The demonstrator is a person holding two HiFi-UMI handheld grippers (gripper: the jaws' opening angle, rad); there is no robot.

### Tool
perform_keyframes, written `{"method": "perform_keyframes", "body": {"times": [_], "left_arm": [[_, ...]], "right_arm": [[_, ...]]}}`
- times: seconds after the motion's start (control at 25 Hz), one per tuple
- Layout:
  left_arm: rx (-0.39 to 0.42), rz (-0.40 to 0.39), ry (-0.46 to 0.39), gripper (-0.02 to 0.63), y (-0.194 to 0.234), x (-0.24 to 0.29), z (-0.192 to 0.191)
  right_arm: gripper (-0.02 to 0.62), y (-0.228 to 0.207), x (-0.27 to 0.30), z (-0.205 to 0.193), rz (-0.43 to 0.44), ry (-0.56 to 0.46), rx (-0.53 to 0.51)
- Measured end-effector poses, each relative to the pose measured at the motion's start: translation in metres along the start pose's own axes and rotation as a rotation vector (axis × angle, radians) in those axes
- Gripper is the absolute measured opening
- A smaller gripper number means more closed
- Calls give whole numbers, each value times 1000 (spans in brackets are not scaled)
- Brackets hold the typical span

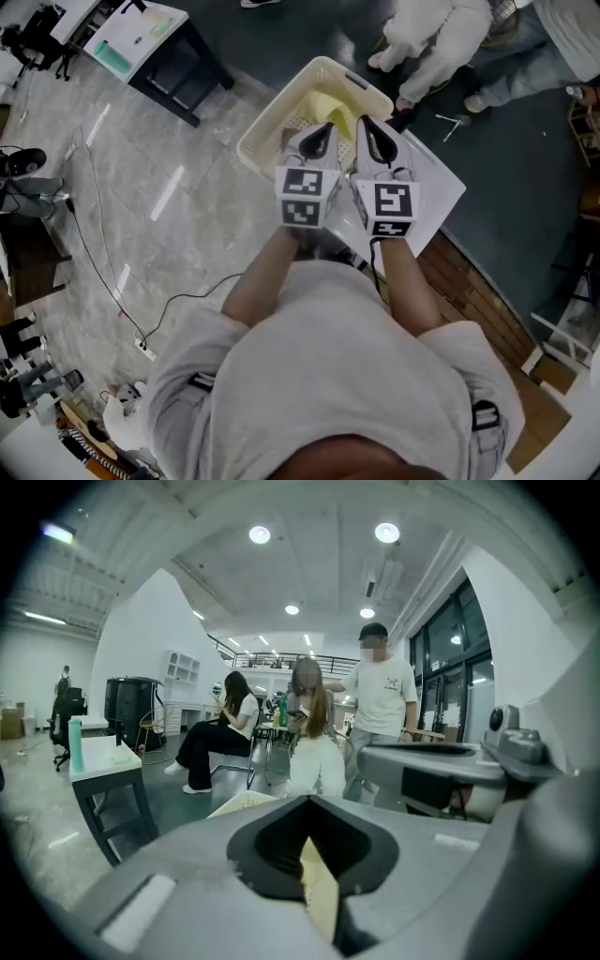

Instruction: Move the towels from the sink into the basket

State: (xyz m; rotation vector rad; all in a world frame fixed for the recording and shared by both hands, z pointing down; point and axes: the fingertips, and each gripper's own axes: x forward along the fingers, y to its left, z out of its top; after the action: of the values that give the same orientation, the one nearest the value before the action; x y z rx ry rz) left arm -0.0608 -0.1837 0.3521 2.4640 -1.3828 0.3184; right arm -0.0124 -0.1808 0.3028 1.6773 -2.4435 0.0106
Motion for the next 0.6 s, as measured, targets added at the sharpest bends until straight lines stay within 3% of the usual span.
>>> {"method": "perform_keyframes", "body": {"times": [0.6], "left_arm": [[46,-20,-20,20,-30,-6,3]], "right_arm": [[5,-14,-28,1,-18,-19,44]]}}
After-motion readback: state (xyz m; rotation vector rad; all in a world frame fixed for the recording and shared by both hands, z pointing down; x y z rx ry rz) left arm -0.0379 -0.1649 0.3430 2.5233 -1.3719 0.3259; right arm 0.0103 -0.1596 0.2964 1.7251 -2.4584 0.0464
